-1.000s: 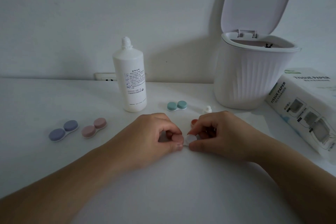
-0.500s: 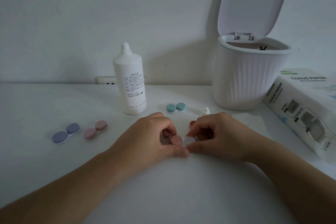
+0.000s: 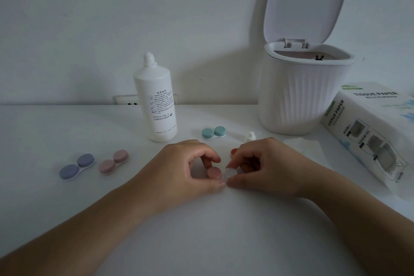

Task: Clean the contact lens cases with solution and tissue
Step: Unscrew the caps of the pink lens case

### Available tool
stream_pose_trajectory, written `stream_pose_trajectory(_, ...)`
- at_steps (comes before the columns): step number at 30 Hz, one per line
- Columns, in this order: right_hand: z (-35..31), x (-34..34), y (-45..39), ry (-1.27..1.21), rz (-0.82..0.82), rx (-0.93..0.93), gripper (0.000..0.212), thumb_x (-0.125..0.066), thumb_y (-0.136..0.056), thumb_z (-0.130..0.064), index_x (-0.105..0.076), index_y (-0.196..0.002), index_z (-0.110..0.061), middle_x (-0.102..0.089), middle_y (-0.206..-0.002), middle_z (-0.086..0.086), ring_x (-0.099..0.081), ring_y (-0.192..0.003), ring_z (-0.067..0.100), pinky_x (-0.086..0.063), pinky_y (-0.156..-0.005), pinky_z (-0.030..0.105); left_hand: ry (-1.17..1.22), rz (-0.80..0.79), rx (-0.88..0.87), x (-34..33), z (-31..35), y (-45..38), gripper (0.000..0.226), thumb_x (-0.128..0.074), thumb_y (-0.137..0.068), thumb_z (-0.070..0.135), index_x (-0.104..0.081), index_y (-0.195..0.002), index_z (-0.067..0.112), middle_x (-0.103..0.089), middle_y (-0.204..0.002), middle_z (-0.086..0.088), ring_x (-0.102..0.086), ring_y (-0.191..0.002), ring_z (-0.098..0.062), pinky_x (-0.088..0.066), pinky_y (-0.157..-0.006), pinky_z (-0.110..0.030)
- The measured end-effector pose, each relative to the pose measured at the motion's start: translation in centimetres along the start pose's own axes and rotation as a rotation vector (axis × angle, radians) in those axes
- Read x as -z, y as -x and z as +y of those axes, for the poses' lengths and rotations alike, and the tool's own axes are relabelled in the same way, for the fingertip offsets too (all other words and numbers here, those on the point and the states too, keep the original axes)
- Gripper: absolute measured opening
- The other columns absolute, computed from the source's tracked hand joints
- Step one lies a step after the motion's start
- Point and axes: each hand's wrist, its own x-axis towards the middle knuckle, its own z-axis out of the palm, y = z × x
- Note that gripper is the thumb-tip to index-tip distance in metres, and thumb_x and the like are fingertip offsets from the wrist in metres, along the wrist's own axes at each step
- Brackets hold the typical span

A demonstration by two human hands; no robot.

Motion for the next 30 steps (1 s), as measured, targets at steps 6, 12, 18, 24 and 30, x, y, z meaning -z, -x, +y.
stream_pose_trajectory(6, 0.01, 0.05, 0.06, 0.006, -0.009, -0.002, 0.021, -0.081, -0.071, -0.044, -0.073, -0.085, -0.029, -0.056, -0.06, -0.014, -0.069, -0.084, 0.023, -0.053, -0.093, 0.05, -0.006, 0.008, -0.047, 0.1, -0.03, 0.31, 0.021, -0.077, -0.08, 0.034, -0.071, -0.095, 0.046, -0.056, -0.064, 0.012, -0.043, -0.051, -0.006, -0.035, -0.053, -0.01)
stream_pose_trajectory(12, 0.04, 0.01, 0.07, 0.016, -0.006, 0.007, 0.016, -0.083, -0.073, -0.039, -0.074, -0.085, -0.032, -0.052, -0.057, -0.015, -0.063, -0.071, 0.02, -0.055, -0.087, 0.049, -0.056, 0.006, -0.056, 0.46, -0.05, 0.07, 0.029, -0.07, -0.069, 0.052, -0.072, -0.096, 0.042, -0.062, -0.094, 0.018, -0.054, -0.067, -0.003, -0.038, -0.06, -0.01)
stream_pose_trajectory(18, 0.02, 0.04, 0.05, 0.027, -0.009, 0.01, 0.017, -0.083, -0.073, -0.041, -0.073, -0.086, -0.035, -0.059, -0.067, -0.002, -0.06, -0.068, 0.019, -0.056, -0.078, 0.044, -0.101, 0.043, -0.017, 0.33, -0.18, -0.02, 0.029, -0.067, -0.065, 0.063, -0.069, -0.082, 0.039, -0.059, -0.09, 0.02, -0.053, -0.068, 0.005, -0.038, -0.062, -0.009)
stream_pose_trajectory(24, -0.15, 0.08, 0.18, 0.045, -0.013, 0.005, 0.019, -0.083, -0.072, -0.044, -0.074, -0.086, -0.034, -0.063, -0.072, 0.0, -0.059, -0.065, 0.015, -0.053, -0.069, 0.039, -0.09, -0.024, 0.003, 0.47, -0.2, -0.04, 0.041, -0.073, -0.059, 0.063, -0.066, -0.095, 0.044, -0.057, -0.099, 0.023, -0.052, -0.073, 0.01, -0.038, -0.067, -0.008)
stream_pose_trajectory(30, -0.21, 0.16, 0.08, 0.028, -0.021, -0.026, 0.02, -0.082, -0.071, -0.045, -0.073, -0.087, -0.036, -0.055, -0.061, -0.011, -0.07, -0.09, 0.021, -0.055, -0.089, 0.048, -0.099, 0.001, 0.005, 0.24, 0.09, -0.03, 0.029, -0.065, -0.064, 0.06, -0.065, -0.084, 0.039, -0.059, -0.093, 0.023, -0.052, -0.069, 0.007, -0.039, -0.063, -0.012)
